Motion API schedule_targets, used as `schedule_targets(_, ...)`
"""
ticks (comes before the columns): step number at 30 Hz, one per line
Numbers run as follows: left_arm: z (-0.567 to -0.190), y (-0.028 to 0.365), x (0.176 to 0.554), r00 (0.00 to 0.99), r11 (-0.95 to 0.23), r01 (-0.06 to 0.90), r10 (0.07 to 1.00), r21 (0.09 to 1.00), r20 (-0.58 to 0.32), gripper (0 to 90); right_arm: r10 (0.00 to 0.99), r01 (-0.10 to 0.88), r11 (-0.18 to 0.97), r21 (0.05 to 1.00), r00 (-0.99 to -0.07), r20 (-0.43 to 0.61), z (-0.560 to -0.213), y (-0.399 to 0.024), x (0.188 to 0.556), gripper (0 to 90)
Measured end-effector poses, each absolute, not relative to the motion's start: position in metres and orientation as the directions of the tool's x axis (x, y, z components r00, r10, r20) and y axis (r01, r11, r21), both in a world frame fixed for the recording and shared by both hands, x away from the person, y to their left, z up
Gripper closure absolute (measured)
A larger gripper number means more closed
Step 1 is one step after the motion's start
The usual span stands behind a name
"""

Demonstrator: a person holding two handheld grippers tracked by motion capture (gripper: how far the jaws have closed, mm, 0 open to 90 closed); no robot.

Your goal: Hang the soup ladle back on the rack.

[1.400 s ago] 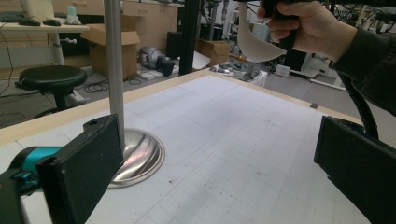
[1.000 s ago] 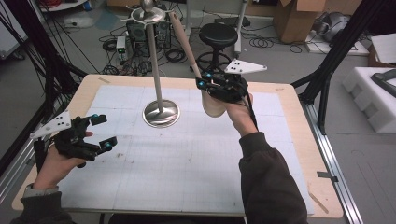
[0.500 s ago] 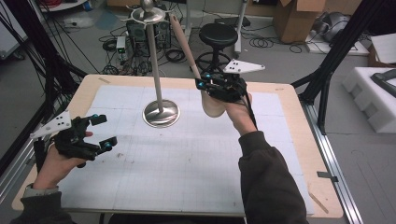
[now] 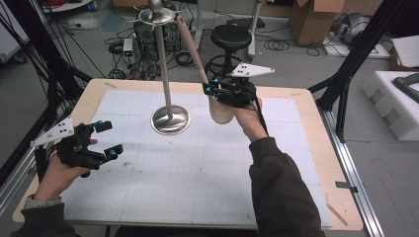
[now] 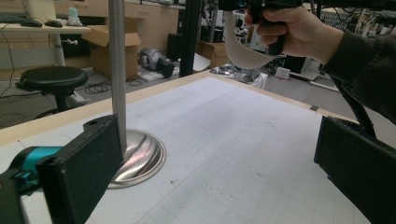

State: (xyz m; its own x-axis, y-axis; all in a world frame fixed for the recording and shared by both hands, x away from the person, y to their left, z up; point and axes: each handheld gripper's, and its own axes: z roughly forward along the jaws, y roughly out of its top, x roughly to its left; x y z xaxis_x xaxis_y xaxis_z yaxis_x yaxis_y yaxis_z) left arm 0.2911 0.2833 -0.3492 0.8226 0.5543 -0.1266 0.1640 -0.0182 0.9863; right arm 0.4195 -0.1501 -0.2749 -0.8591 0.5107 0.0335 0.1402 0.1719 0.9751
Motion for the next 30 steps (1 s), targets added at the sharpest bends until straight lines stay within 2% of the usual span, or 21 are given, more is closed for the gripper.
schedule_targets(30, -0.348, 0.284, 0.291, 0.822, -0.016, 0.161, 0.556, 0.987, -0.125, 1.8, 0.514, 0.17, 0.23, 0.958, -0.858, 0.028, -0.285, -0.124, 0.431, 78.0)
